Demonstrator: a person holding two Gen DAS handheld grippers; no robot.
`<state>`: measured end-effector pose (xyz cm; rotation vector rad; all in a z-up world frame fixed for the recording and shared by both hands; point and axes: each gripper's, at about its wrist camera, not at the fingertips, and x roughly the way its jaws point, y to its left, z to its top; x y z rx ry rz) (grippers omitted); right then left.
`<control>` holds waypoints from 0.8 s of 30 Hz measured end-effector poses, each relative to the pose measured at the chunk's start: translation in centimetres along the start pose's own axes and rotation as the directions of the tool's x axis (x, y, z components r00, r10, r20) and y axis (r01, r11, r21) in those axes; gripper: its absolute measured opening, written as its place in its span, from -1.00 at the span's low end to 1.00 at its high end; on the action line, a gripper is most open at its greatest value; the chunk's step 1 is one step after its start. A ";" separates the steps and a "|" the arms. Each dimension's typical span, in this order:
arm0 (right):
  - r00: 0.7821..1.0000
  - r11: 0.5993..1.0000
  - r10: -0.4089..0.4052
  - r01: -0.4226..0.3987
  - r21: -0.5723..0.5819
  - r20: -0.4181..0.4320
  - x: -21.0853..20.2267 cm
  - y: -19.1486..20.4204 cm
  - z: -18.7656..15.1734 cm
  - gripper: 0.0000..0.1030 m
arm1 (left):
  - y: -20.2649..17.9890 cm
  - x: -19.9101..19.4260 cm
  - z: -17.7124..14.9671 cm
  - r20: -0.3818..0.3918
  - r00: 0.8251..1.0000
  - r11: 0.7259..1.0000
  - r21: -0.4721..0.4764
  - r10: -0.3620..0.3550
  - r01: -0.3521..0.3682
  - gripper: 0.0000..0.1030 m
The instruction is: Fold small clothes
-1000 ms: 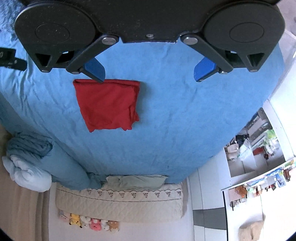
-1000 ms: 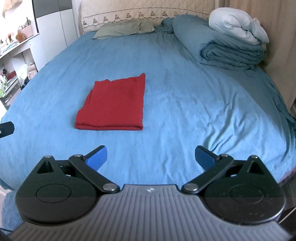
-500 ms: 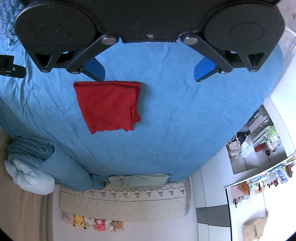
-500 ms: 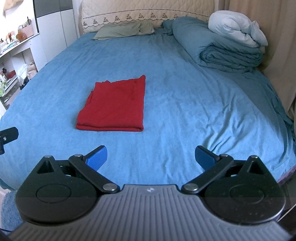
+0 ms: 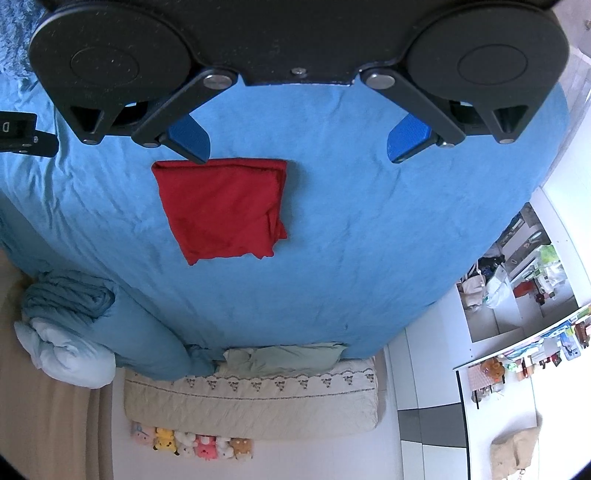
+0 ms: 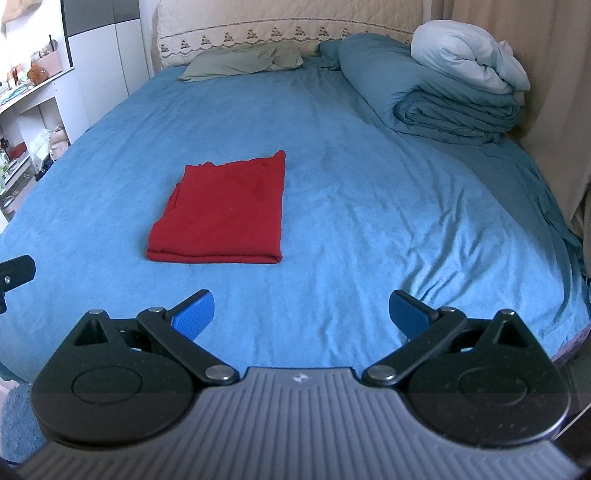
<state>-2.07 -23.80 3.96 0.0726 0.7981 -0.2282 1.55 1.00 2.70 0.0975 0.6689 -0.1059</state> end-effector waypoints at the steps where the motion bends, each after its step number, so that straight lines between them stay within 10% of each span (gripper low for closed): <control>1: 1.000 1.000 0.002 -0.002 0.001 -0.001 0.0 0.0 0.0 1.00 | 0.0 0.0 0.0 0.002 1.000 1.000 0.001 0.002 -0.002 1.00; 24: 1.000 1.000 -0.002 0.002 0.021 0.004 -0.3 0.4 -0.1 1.00 | 0.2 -0.5 0.0 0.010 1.000 1.000 0.010 -0.005 0.005 1.00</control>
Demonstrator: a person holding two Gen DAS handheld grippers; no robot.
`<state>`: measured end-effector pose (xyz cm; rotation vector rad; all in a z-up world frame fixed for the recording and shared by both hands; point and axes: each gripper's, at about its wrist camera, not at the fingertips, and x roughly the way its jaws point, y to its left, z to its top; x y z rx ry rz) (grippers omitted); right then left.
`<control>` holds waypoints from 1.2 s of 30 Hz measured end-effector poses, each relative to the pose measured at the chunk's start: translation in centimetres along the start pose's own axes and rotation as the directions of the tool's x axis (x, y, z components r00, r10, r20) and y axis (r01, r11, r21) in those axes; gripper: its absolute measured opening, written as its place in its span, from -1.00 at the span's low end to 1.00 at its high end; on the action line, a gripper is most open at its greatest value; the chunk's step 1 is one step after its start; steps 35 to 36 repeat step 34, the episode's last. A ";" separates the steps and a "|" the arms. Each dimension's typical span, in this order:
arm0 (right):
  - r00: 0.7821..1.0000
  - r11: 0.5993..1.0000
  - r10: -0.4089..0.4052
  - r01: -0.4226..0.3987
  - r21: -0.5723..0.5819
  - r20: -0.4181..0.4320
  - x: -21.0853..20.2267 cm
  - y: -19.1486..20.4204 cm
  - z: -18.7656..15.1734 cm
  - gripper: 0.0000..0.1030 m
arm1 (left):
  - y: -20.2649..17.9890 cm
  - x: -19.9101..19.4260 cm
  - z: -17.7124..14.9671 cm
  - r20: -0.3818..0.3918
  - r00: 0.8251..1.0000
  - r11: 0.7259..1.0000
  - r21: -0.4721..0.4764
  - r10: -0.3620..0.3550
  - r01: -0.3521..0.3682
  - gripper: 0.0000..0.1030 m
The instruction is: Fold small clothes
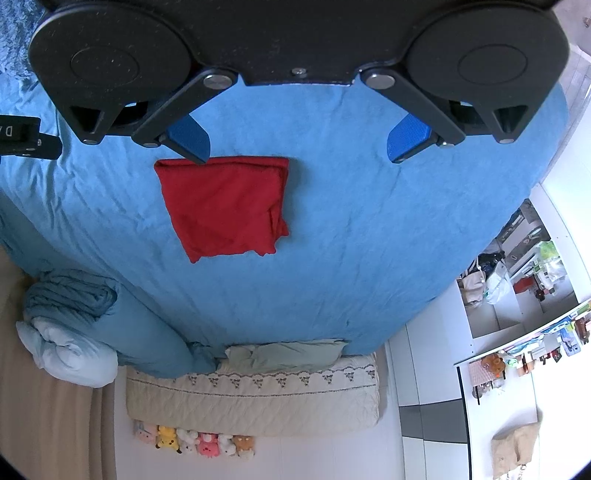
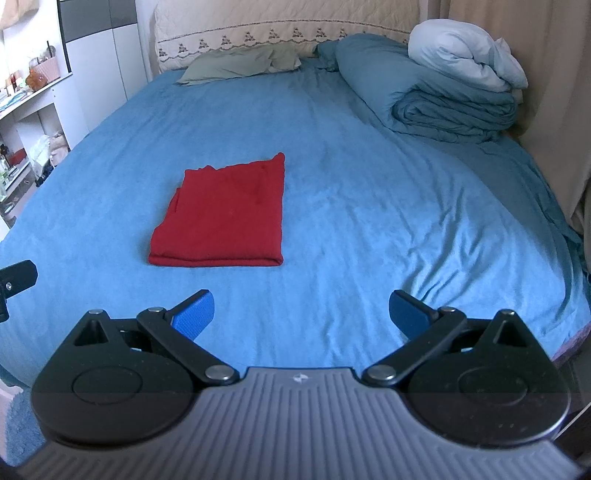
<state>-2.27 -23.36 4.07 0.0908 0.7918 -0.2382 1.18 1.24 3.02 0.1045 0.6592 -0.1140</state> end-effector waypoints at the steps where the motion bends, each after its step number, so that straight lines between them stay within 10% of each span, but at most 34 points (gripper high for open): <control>1: 1.000 1.000 0.000 0.000 0.001 -0.001 0.0 0.0 0.0 1.00 | 0.0 0.0 0.0 0.000 1.000 1.000 0.000 -0.001 0.001 1.00; 36: 1.000 1.000 -0.008 0.008 0.007 0.010 -0.2 0.7 0.1 1.00 | 1.4 0.7 0.0 0.008 1.000 0.999 -0.028 -0.017 0.017 1.00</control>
